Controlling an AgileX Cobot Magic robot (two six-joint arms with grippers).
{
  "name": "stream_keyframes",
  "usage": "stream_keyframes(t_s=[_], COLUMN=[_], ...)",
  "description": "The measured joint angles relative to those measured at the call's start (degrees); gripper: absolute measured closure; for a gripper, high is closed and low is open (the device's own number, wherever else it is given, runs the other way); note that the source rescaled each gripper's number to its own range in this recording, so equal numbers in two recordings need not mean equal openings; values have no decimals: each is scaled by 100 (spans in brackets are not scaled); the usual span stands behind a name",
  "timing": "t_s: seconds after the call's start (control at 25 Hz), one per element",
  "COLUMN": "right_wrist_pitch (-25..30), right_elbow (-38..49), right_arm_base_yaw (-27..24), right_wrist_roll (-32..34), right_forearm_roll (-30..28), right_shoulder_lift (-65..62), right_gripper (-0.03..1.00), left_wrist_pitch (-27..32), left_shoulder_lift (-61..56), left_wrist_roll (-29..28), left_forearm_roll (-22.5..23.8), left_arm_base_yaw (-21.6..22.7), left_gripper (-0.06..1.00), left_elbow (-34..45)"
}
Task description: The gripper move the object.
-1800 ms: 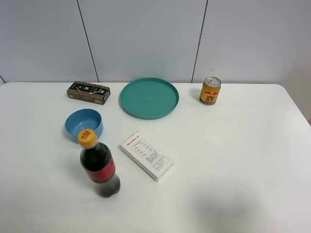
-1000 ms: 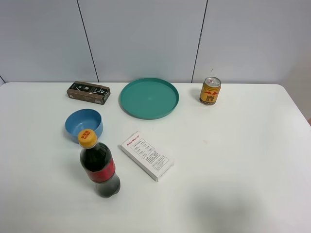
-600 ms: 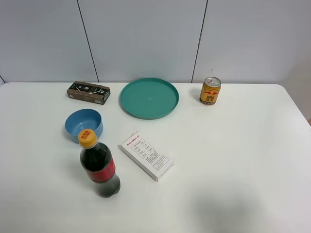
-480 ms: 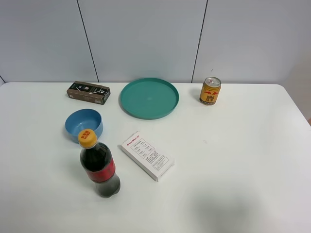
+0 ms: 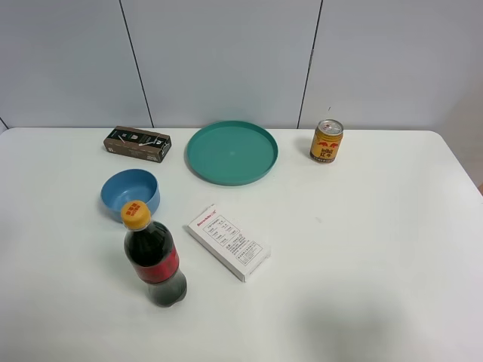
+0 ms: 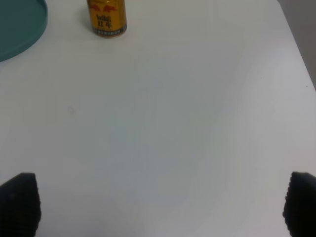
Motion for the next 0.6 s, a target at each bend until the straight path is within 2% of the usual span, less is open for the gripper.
stream_keyframes(t_s=[0.16,0.28,0.44,0.6], right_wrist_pitch=[0,0,0,0], right_elbow=[0,0,0,0], right_arm_base_yaw=[0,0,0,0], right_wrist_roll=[0,0,0,0], right_forearm_roll=[0,0,0,0], right_shoulder_lift=[0,0,0,0], right_gripper=[-3,-3,-3,-3], left_wrist_pitch=[-435,-1003,-1690,-2266], left_shoulder_lift=[1190,1918,2647,3308], left_wrist_roll=[301,682,1115,1184], left_forearm_roll=[-65,-262,-377,-459], left_arm_base_yaw=[0,-50,-478,-858], left_gripper=[-6,-6,-6,-6], left_elbow=[-230,-243,-248,-259])
